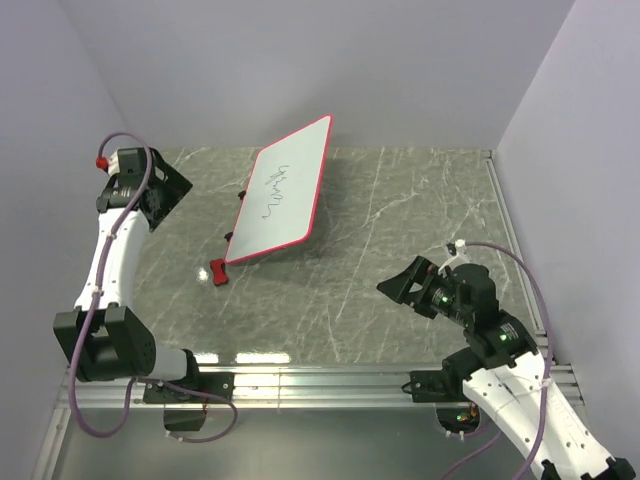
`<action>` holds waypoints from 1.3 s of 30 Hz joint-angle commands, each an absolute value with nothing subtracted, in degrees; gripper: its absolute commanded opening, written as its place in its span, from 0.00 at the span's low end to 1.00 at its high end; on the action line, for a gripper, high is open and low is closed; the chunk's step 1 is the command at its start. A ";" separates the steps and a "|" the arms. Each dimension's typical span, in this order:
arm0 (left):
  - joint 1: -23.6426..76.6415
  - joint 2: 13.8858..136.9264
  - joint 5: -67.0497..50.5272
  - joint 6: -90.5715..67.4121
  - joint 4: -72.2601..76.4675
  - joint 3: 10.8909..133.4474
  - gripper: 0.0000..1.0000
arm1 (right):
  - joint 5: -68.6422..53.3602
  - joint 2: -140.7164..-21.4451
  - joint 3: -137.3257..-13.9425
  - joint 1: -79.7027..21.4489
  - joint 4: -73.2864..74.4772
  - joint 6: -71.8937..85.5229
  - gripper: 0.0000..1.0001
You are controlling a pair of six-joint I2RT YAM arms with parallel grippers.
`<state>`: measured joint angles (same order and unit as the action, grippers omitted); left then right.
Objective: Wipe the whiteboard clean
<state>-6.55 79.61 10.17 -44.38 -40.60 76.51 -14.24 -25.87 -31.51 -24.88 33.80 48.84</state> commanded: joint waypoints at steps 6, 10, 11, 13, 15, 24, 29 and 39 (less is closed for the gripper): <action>0.16 75.58 4.30 -47.11 -45.45 64.89 0.99 | -18.36 -36.62 -37.43 -25.05 28.57 47.90 1.00; 4.48 78.65 8.79 -47.98 -46.05 60.91 0.98 | -19.33 -43.14 -40.60 -24.96 27.94 47.02 1.00; 4.74 79.36 8.53 -48.16 -45.62 59.52 0.97 | -19.68 -44.11 -41.48 -24.96 28.91 46.93 0.99; 5.71 79.63 8.35 -48.86 -42.37 57.75 0.94 | -20.30 -45.88 -42.97 -25.05 29.61 45.71 0.99; 6.85 80.50 9.75 -50.26 -42.10 57.22 0.91 | -19.87 -46.84 -43.94 -25.05 30.32 43.78 0.99; 12.13 81.47 13.10 -50.28 -40.88 53.71 0.82 | -20.65 -54.92 -45.61 -25.05 30.68 40.96 0.98; 12.13 83.67 13.80 -49.66 -40.69 52.39 0.70 | -21.27 -57.74 -46.93 -25.05 29.62 39.91 0.98; 12.13 78.39 13.36 -46.59 -36.84 47.46 0.74 | -21.97 -60.91 -48.43 -24.96 30.68 37.00 0.98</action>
<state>11.99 78.98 13.13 -48.56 -39.77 48.05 -20.80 -60.58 -46.85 -24.88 31.33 38.65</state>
